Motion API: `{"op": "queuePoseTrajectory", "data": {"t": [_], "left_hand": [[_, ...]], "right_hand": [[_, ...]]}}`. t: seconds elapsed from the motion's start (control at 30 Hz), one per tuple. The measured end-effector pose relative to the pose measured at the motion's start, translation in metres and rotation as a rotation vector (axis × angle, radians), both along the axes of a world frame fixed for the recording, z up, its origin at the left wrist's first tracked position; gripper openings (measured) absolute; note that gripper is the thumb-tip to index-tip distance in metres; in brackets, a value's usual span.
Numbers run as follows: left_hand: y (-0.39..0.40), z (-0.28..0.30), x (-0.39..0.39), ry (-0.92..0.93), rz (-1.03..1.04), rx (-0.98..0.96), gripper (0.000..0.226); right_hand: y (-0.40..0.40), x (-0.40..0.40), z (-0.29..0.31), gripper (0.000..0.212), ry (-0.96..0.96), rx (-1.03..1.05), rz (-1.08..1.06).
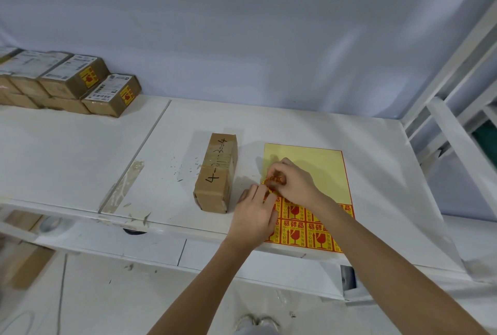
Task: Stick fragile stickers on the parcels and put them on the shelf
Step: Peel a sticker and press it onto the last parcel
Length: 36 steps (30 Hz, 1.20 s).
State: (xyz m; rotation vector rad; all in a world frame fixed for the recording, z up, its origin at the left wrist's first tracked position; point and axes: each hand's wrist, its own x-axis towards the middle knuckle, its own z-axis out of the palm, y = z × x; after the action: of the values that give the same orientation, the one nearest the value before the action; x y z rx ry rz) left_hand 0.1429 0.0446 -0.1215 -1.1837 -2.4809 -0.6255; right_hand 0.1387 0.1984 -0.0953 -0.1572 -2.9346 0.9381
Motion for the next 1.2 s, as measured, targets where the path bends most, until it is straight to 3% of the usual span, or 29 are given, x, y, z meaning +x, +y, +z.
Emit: {"op": "queuePoseTrajectory", "data": {"t": [0.13,0.37,0.9,1.03,1.13,1.2], "left_hand": [[0.000,0.000,0.002,0.052,-0.024,0.010,0.017],[-0.001,0.001,0.001,0.017,-0.026,-0.016,0.018],[-0.006,0.006,0.003,0.009,-0.039,-0.050,0.021],[-0.006,0.009,0.004,-0.011,-0.037,-0.072,0.020],[-0.006,0.014,0.006,-0.034,-0.023,-0.099,0.004],[-0.003,0.018,0.011,-0.086,-0.001,-0.128,0.014]], "right_hand": [[0.003,0.002,-0.001,0.015,0.033,-0.161,-0.018],[0.016,0.008,0.003,0.009,0.039,-0.358,-0.013],[0.018,0.038,0.028,0.009,0.209,-0.537,-0.197],[0.018,0.049,0.035,0.019,0.221,-0.549,-0.202],[0.017,0.056,0.040,0.026,0.183,-0.528,-0.193],[0.018,0.060,0.045,0.029,0.162,-0.512,-0.184]]}}
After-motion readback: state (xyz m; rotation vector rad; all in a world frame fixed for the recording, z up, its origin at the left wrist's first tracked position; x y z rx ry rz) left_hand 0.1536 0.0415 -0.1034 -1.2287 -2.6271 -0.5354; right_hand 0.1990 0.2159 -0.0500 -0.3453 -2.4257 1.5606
